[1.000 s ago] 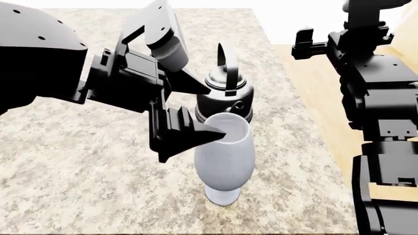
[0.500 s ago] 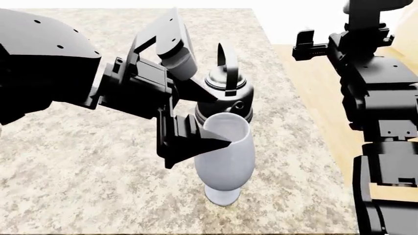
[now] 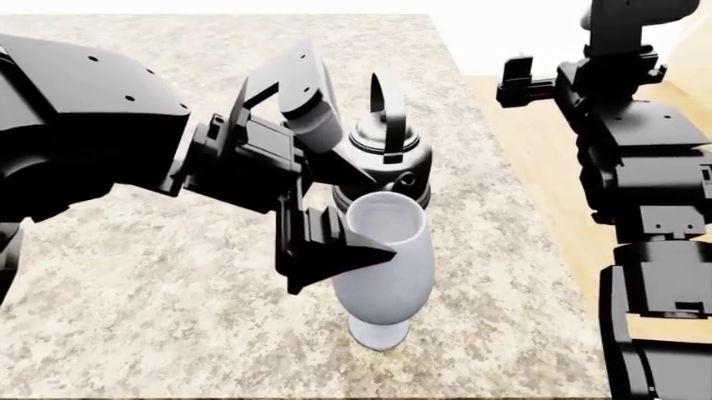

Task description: Pick the wine glass and kettle non electric and place them in the sink. Then turn on the water.

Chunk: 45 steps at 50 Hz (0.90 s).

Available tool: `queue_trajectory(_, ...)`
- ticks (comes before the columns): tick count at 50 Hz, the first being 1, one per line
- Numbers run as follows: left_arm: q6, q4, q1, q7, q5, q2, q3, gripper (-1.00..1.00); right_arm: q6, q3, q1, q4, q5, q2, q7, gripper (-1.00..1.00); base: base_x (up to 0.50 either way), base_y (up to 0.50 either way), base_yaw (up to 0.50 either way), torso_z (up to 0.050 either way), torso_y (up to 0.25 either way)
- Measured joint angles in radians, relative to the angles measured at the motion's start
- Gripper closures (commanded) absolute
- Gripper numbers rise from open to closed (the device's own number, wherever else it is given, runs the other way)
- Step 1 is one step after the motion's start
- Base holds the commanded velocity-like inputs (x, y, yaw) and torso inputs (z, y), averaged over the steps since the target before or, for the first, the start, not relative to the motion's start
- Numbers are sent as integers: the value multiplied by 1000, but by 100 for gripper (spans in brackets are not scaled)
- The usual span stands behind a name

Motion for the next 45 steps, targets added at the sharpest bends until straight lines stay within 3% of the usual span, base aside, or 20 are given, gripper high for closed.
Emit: queue_trajectory(45, 80, -66, 23, 61, 45, 43, 60, -100, -52, -8, 12, 78, 2, -3, -2, -100, 0, 0, 0, 0, 0)
